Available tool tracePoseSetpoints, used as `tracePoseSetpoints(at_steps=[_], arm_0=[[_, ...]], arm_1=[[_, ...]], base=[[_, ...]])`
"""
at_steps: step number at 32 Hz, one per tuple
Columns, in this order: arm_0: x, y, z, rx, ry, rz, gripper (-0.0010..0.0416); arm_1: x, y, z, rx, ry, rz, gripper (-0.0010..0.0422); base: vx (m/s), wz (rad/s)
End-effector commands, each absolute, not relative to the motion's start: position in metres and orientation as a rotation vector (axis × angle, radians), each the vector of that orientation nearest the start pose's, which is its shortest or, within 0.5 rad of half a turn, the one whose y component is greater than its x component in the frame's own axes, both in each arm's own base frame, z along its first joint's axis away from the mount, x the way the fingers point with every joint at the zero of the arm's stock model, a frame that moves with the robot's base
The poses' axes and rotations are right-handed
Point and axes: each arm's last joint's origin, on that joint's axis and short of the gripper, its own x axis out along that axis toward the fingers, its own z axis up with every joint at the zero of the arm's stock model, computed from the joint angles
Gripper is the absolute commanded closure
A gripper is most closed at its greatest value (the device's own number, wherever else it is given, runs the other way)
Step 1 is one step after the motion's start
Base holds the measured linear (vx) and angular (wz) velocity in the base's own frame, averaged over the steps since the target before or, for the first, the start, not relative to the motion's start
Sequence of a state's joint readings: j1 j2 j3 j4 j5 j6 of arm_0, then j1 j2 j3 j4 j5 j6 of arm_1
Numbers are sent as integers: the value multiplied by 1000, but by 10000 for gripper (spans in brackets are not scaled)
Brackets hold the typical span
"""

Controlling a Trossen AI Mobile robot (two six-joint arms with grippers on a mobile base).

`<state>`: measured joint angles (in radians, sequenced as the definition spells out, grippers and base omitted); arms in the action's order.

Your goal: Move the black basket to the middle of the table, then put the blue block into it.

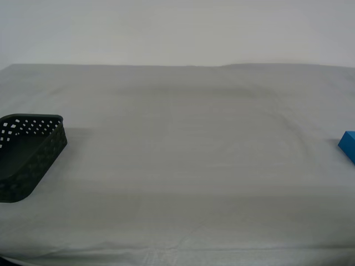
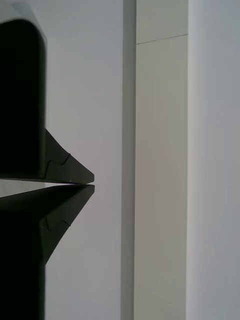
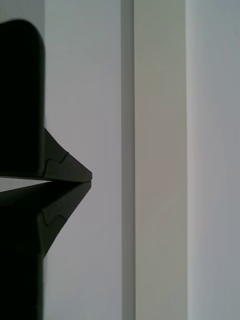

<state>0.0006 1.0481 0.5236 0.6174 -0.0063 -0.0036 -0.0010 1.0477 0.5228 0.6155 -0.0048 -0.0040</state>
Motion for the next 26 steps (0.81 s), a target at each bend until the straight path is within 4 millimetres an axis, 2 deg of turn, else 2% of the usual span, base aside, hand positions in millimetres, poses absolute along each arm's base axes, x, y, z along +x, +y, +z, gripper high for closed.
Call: tracePoseSetpoints(at_steps=[1,21,26], arm_0=[[227,0,271,-3,-96,7,406],[227,0,271,-3,-95,7,406],[227,0,270,-3,-88,7,406]], arm_1=[[227,0,271,-3,-94,3,412],[226,0,269,-8,-78,2,412],[222,0,267,-9,86,3,412]], base=[[0,0],[0,0],[0,0]])
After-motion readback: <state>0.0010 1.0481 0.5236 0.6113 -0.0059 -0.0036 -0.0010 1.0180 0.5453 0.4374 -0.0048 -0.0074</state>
